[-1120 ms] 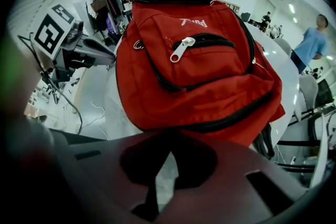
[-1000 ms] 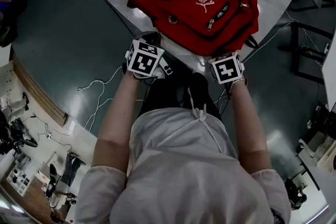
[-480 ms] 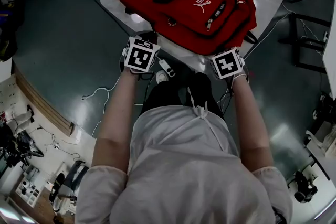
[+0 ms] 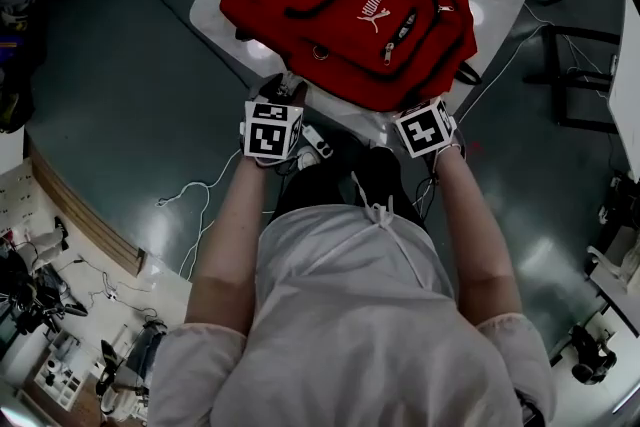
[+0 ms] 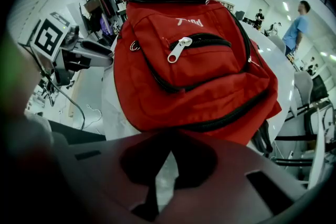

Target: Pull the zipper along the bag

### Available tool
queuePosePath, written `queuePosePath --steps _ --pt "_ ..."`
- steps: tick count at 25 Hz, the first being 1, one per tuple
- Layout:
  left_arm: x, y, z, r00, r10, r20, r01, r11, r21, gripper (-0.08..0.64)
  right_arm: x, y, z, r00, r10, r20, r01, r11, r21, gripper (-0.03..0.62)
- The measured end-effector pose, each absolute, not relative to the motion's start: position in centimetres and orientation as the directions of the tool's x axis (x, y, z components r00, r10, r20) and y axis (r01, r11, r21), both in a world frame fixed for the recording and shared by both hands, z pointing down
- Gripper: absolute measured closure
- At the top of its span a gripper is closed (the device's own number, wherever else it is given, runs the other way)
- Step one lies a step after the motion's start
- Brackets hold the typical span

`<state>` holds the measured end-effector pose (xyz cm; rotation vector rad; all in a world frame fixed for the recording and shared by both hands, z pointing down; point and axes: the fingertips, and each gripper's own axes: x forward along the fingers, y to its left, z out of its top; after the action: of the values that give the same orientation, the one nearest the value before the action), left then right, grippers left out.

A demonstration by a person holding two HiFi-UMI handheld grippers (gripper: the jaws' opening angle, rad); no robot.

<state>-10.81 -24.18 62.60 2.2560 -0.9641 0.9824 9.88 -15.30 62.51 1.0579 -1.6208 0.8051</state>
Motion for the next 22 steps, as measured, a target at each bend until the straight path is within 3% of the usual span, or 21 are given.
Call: queuePosePath --steps 5,10,15,22 --pt "-10.4 -22.9 61.1 0.49 -0.428 0.759 -0.775 -0.612 0.156 0.38 10.0 -15.3 62.3 -0.063 -0.28 0.958 -0.909 0.412 0.061 0.565" --pt "-9.4 -21.6 57.9 0.519 -0.465 0.718 -0.74 -0.665 0.104 0.382 10.3 -15.3 59.6 -0.022 -0.401 0.916 -0.896 0.414 0.16 0.565" --pt "-8.8 -21.8 54.0 0.529 -0.558 0.64 -0.778 -0.62 0.102 0.502 9.8 -16.5 54.9 -0.094 -0.512 0.854 -0.938 0.333 0.097 0.565" --pt "-7.6 -21.8 48.4 0.575 -0.618 0.535 -0.792 -0.585 0.176 0.54 8.2 -18.8 46.9 -0.16 -0.723 0.672 -0.937 0.326 0.128 0.565"
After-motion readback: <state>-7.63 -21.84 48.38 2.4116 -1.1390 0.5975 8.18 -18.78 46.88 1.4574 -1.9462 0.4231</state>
